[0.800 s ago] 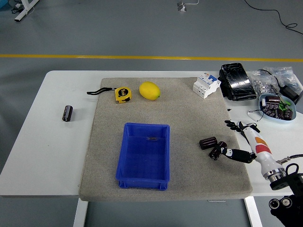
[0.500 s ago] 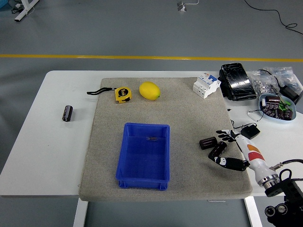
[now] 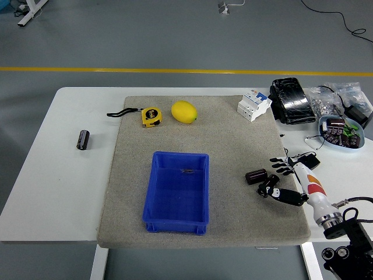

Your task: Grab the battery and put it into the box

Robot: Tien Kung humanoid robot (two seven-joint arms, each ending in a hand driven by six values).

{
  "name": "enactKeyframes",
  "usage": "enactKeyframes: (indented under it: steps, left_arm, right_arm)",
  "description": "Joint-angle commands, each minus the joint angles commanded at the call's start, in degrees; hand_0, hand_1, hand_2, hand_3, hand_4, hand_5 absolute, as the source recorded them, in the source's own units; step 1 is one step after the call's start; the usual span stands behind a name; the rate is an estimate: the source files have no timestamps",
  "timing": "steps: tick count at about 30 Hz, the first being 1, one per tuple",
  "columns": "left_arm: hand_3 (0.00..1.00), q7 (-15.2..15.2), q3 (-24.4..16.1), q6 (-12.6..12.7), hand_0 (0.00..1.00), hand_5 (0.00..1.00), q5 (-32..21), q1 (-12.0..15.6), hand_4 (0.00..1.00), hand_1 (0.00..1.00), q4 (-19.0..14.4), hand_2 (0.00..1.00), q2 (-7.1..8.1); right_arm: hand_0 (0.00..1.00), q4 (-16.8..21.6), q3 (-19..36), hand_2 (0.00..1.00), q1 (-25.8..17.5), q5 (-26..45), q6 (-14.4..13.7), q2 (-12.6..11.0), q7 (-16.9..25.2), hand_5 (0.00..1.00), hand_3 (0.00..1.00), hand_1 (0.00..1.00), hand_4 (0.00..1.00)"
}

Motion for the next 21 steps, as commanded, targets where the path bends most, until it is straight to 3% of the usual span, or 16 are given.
enactKeyframes:
  steps: [7,14,21]
  left_arm:
    - [0.749,0.3,-0.3,0.0,0.726,0.845,0.61,0.03,0.704,0.675,-0.03,0.734,-0.05]
    - [0.749,0.49,-0.43,-0.02,0.724,0.844,0.96,0.14,0.703,0.673,-0.04,0.732,-0.06]
    - [0.749,0.56,-0.41,0.0,0.724,0.842,0.98,0.19,0.702,0.672,-0.05,0.732,-0.07]
  right_arm:
    - [0.582,-2.0,-1.46,0.621,-0.01,0.97,-0.66,0.36,0.53,0.267,0.712,0.569,0.998]
    - [0.552,-5.72,-2.66,0.606,0.42,4.86,-3.41,0.4,4.77,0.262,0.697,0.547,0.998]
    - [0.519,-6.66,-3.71,0.588,0.32,5.7,-4.26,0.48,5.73,0.255,0.678,0.52,0.998]
